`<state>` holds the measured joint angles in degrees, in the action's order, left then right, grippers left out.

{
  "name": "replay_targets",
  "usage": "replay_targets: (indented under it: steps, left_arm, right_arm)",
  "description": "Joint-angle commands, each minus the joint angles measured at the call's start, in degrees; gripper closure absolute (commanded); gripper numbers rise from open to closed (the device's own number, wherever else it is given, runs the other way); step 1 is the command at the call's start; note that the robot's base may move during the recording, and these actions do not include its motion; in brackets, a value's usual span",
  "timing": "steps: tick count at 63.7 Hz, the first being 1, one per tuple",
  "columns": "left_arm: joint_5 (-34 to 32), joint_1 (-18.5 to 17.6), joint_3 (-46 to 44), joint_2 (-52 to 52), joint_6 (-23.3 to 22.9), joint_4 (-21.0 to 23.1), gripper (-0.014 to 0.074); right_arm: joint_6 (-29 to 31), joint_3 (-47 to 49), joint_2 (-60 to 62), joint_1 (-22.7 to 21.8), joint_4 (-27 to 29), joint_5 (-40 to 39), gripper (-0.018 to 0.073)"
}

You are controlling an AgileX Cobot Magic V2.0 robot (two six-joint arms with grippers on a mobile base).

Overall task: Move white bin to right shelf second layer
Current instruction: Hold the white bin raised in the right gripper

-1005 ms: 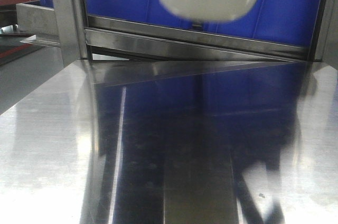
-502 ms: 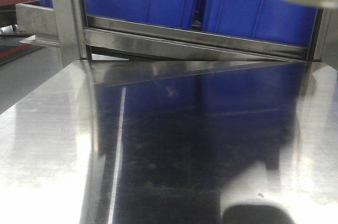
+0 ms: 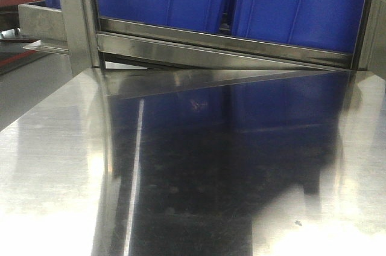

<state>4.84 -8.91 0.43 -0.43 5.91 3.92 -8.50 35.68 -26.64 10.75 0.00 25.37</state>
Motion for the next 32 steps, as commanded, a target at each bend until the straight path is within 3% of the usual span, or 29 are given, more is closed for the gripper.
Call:
replay_targets:
  steps: [1, 32]
  left_arm:
    - [-4.84, -0.31, 2.11, -0.8, -0.2, 0.31, 0.0512]
    - [-4.84, -0.31, 2.11, -0.8, -0.2, 0.31, 0.0512]
  right_arm:
    - [0.45, 1.61, -0.04, -0.33, 0.0, -6.15, 0.0504]
    - [0.45, 1.61, -0.04, -0.33, 0.0, -6.05, 0.0504]
